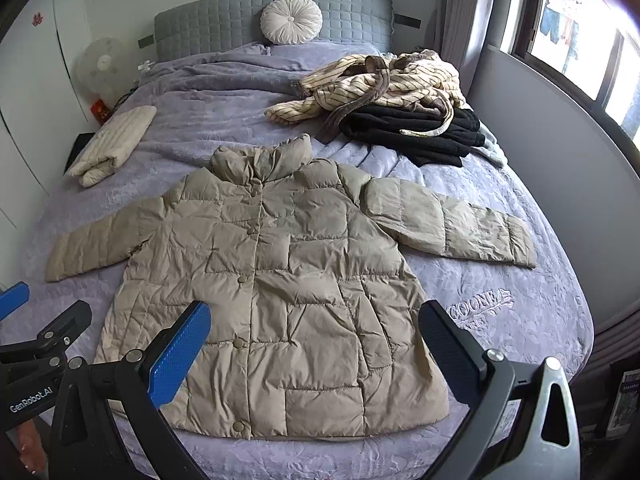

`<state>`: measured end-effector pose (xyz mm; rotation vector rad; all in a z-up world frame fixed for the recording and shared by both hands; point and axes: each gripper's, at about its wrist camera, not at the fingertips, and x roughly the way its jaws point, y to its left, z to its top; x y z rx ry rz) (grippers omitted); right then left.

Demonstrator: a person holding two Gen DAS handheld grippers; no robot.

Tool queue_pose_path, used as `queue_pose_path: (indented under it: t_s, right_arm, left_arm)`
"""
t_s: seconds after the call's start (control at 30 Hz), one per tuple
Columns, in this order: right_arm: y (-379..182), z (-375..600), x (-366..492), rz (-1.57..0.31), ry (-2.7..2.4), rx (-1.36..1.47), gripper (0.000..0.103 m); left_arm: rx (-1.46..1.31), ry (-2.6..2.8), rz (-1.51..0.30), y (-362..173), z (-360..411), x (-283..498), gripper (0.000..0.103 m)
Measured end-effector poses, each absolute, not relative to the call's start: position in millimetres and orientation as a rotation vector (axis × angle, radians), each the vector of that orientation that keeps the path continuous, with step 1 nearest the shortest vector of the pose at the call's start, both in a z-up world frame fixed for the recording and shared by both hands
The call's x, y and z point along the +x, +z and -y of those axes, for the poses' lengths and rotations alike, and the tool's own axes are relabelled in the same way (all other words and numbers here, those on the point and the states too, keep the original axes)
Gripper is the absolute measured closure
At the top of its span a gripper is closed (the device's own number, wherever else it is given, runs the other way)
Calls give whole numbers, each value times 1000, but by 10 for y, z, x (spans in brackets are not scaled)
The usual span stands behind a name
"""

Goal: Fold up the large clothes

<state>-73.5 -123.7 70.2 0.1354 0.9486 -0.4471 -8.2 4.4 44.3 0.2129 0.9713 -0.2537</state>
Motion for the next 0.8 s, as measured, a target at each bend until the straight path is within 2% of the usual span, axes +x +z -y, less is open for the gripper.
queue_pose_path:
  t_s: [0.8]
  right_arm:
    - [726,1214,-752,-949,-441,140,0]
  left_arm:
    - [208,-254,-966,467,-66,-79,0]
